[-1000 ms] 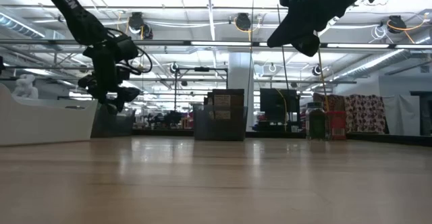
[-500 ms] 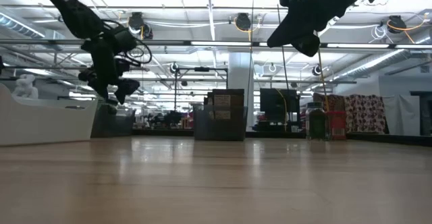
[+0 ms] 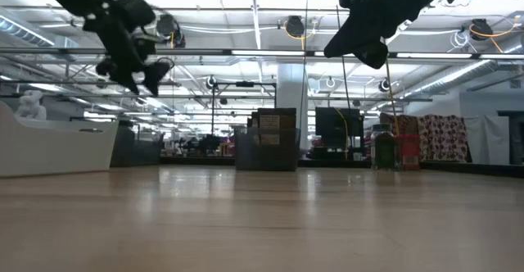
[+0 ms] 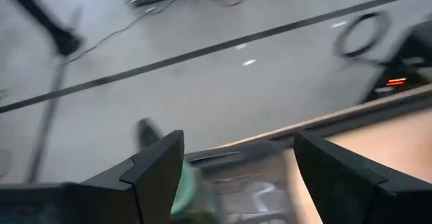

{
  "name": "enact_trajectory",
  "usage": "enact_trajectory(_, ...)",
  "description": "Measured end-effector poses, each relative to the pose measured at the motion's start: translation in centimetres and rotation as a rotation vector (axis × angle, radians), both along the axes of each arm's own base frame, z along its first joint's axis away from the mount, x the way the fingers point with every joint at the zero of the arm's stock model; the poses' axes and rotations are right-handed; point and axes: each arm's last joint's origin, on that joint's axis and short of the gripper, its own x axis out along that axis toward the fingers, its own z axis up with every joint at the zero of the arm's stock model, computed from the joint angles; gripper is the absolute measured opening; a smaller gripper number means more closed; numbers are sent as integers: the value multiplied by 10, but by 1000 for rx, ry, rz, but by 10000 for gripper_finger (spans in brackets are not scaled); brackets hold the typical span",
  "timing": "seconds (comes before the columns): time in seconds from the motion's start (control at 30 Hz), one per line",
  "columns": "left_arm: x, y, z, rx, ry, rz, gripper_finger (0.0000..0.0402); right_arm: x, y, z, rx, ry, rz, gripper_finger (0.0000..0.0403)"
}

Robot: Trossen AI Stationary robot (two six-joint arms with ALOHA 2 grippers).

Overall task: Sort spices by type
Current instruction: Put the bottom left green seasoning bottle into the left black bin

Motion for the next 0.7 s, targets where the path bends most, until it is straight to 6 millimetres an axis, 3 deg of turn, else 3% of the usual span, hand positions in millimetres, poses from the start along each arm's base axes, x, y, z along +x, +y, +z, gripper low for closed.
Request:
enact_trajectory(0.17,6,-32,20,-36,-199,-213,283,0,0,0,0,-1,0,0)
enact_trajectory(0.37,21,-74,26,-247,-382,-572,283,0,0,0,-4,-5,7,0)
enact_trajectory(0.57,40,-119,19,-479,-386,-775,283,3,1,6,-22,-66,66,0)
enact_trajectory(0.7,49,-147,19,-537,-374,-847,281,4,1,7,-34,-83,86,0)
